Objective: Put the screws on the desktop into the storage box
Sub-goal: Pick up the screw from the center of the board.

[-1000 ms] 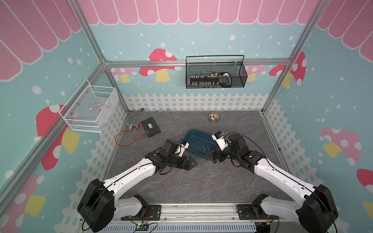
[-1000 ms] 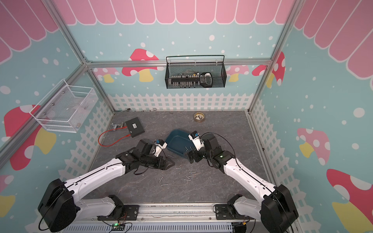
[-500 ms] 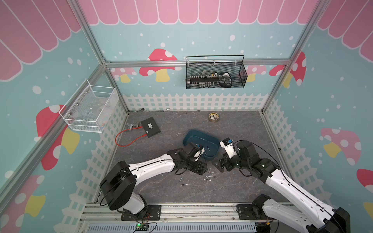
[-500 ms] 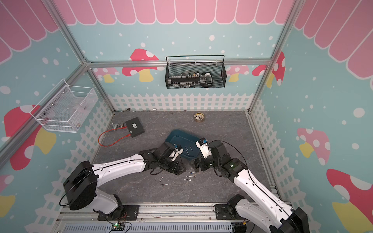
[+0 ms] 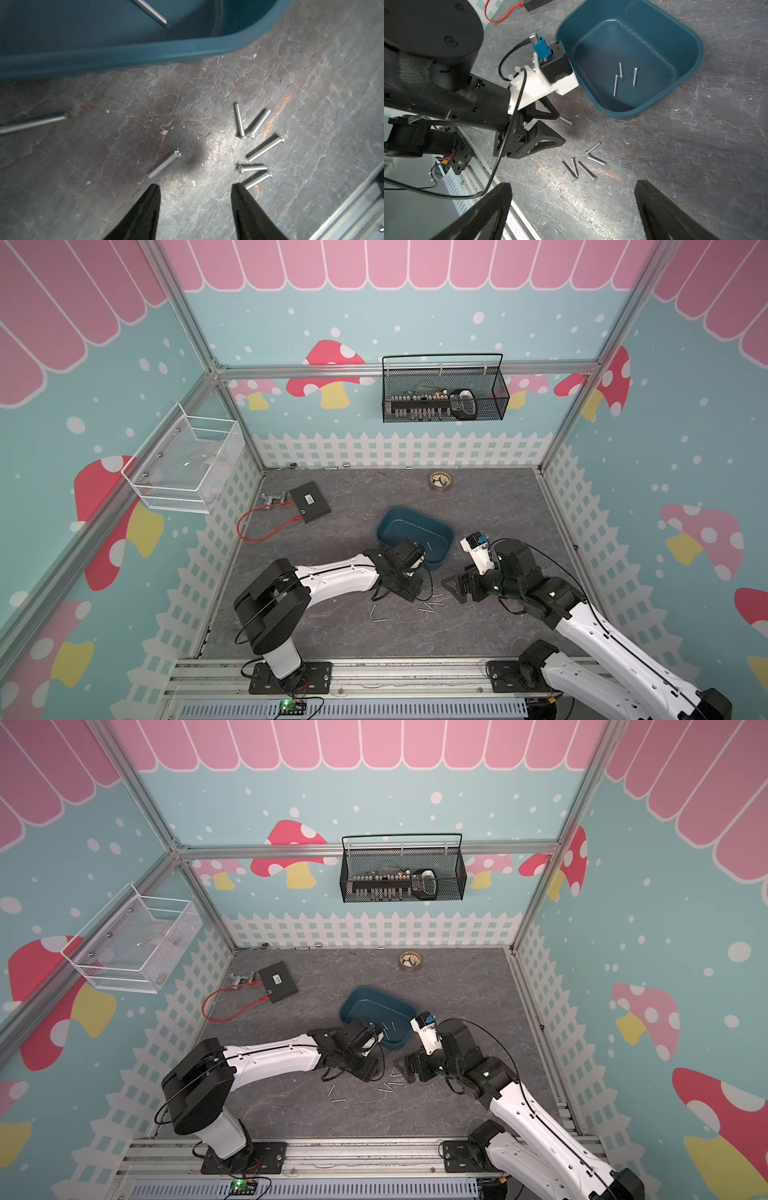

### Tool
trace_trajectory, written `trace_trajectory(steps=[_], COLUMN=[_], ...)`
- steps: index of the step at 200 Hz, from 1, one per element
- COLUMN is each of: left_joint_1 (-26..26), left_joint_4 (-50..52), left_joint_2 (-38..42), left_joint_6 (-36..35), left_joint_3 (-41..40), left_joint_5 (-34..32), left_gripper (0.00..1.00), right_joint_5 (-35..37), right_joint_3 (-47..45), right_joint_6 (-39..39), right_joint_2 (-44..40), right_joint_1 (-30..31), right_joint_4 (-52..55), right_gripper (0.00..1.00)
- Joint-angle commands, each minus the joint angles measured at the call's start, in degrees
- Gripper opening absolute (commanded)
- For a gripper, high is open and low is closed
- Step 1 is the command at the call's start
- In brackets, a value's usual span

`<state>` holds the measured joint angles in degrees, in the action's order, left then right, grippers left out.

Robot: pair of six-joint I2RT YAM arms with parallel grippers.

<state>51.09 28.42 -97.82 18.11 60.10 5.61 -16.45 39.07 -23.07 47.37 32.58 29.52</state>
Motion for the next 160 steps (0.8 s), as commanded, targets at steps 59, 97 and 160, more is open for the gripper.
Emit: trace_trajectory(steps=[59,97,160], left_joint_1=[0.24,0.24,0.06], left_joint_4=[2.60,3.38,4.87], left_joint_2=[-4.98,-6.64,-7.69], left_joint_6=[-6.33,-7.40,-8.31], left_joint_3=[4.47,5.77,5.47], left_joint_5=[-6.22,-6.15,-6.13], left_gripper=[0.46,0.42,0.42], right_joint_5=[0.89,1.12,1.47], right_joint_3=[-0.44,-0.50,-0.56], right_joint_6=[-0.72,-0.75,-0.77], right_joint_2=[-0.88,-0.97,-1.12], right_joint_1=[-0.26,-0.24,-0.24], right_joint_4=[0.45,0.43,0.45], right_gripper=[0.98,0.98,0.97])
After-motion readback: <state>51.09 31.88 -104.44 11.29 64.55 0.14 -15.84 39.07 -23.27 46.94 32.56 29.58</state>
